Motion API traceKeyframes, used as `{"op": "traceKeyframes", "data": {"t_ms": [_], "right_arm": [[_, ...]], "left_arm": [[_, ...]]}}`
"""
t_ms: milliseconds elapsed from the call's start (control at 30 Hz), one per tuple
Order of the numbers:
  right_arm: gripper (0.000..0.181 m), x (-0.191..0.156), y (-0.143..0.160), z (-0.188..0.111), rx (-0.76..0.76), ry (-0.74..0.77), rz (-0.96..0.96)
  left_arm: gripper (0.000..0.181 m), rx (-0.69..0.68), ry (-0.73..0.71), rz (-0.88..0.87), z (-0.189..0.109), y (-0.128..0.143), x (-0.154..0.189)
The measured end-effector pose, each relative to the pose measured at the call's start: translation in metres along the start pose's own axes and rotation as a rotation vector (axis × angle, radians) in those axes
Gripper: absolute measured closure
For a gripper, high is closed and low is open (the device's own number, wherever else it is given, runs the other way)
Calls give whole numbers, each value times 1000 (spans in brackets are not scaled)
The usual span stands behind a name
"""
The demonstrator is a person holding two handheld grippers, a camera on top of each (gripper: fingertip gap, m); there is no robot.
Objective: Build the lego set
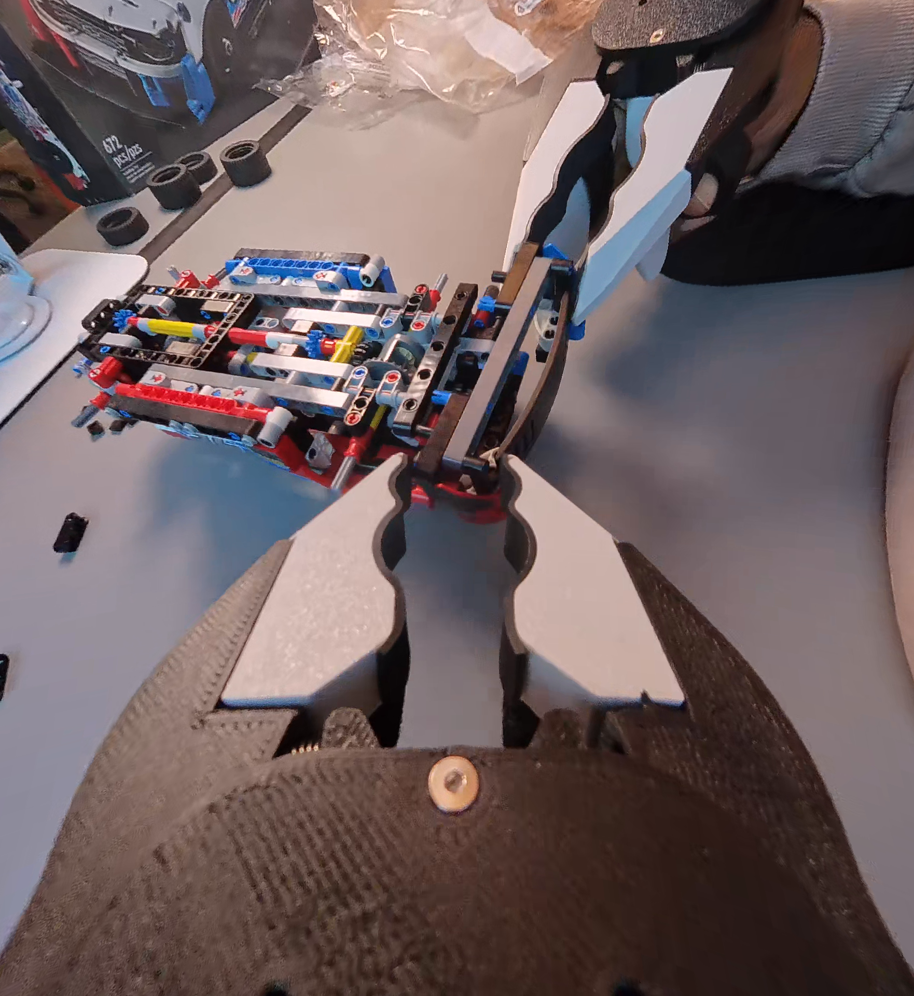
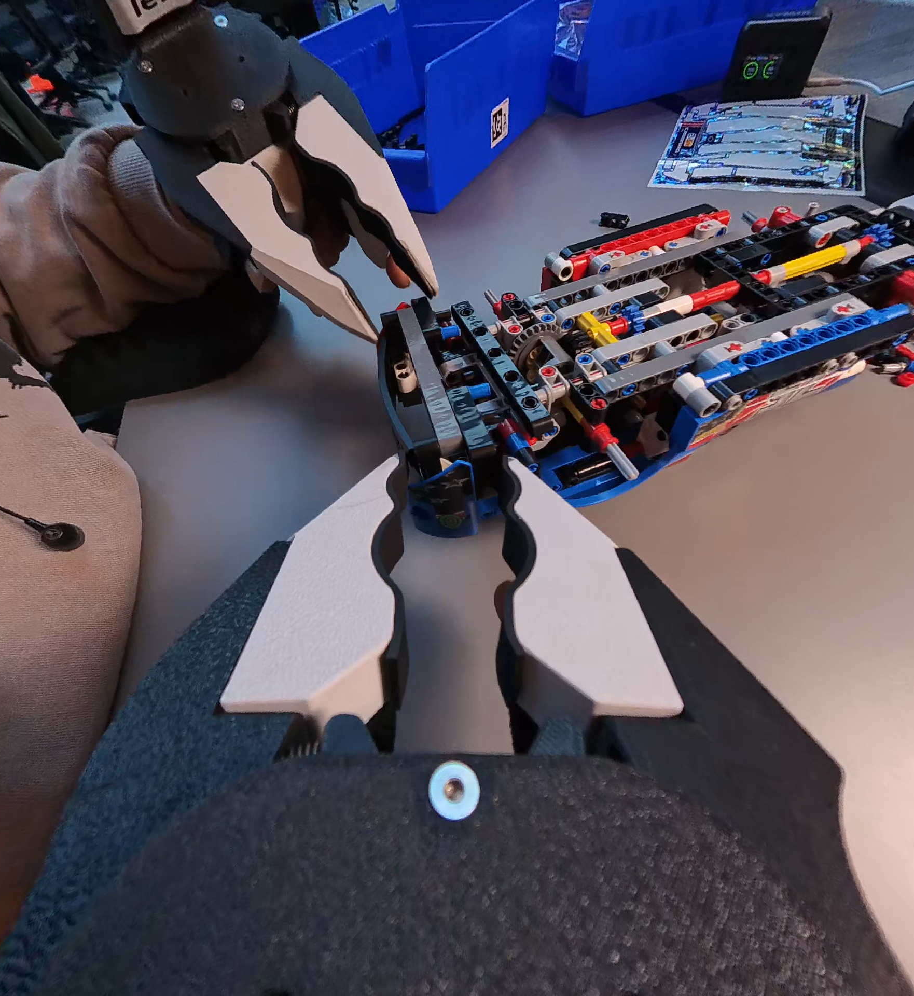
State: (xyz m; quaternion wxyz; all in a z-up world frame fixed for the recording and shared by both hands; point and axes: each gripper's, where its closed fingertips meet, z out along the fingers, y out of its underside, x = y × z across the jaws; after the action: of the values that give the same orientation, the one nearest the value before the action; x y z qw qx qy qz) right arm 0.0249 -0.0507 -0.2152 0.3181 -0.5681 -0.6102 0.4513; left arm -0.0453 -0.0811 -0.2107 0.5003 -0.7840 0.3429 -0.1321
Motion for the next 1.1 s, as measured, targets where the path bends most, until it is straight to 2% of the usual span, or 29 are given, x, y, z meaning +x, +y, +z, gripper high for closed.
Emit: {"op": "traceKeyframes", "data": {"t_ms": [167,333,533,900,1100], "right_arm": [[151,0,-1,1,0,-10,39],[151,1,-3,2,20,-17,46],[151,2,-5,-1,35,-12,51],[151,3,-14,-9,121,-65,104],[151,-5,-23,-18,194,-126,52]], "left_arm": [[146,24,60,-63,-4,-7,-8],[131,-67,171,-28,11,0,-5],[131,-73,303,-83,22,-4,2],[129,-43,364,-113,19,-14,-1],[129,-62,376,-98,24,-11,5]]}}
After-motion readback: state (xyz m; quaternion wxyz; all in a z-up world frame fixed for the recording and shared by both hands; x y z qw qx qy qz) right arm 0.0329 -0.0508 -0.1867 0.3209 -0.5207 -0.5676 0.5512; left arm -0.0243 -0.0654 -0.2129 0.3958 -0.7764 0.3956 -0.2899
